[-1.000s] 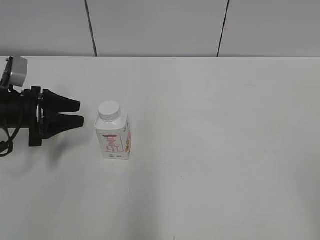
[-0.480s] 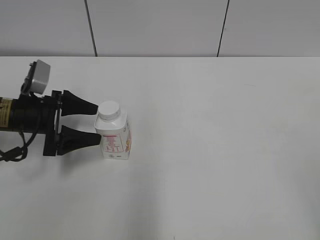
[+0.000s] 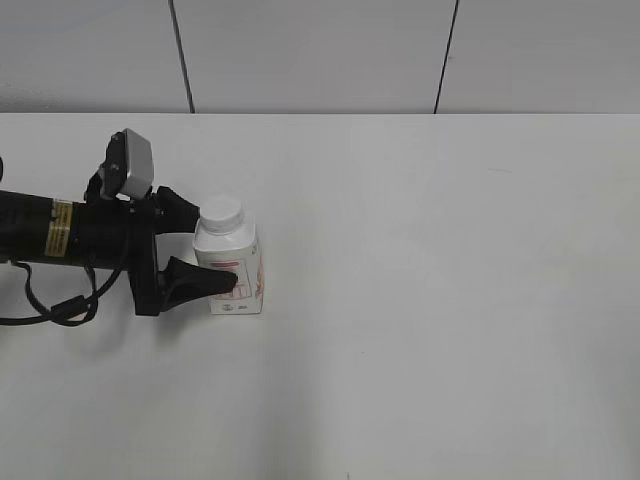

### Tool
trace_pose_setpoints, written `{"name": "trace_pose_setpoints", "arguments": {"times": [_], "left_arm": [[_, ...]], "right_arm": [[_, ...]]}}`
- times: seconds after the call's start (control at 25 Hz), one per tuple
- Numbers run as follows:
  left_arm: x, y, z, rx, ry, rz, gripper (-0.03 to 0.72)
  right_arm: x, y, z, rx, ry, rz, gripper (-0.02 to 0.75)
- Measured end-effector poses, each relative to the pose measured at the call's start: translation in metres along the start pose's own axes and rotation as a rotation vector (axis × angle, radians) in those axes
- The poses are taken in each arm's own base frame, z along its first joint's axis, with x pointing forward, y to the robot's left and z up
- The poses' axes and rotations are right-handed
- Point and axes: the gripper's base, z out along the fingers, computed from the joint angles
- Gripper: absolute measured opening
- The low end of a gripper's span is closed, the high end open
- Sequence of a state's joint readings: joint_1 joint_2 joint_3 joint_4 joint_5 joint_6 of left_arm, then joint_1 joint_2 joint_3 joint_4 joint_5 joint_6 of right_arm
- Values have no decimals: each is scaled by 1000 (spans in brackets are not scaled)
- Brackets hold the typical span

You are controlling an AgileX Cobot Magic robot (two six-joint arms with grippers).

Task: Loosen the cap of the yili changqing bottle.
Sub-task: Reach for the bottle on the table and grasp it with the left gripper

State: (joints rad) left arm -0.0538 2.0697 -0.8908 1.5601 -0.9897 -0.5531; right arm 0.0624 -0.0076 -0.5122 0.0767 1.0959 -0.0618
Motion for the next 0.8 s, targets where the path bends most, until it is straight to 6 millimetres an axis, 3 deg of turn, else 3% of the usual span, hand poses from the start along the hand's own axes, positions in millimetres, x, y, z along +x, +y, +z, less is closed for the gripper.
{"name": "trace_pose_setpoints", "arguments": {"times": [0.2, 0.48, 0.8], "left_arm": [[-2, 1, 2, -15, -11, 1, 582], [-4, -2, 2, 9, -31, 10, 434], [-2, -9, 2, 96, -9, 72, 430]], "right_arm": [[0, 0, 0, 0, 0, 0, 579], [0, 0, 0, 0, 0, 0, 579], [0, 0, 0, 0, 0, 0, 579]]}}
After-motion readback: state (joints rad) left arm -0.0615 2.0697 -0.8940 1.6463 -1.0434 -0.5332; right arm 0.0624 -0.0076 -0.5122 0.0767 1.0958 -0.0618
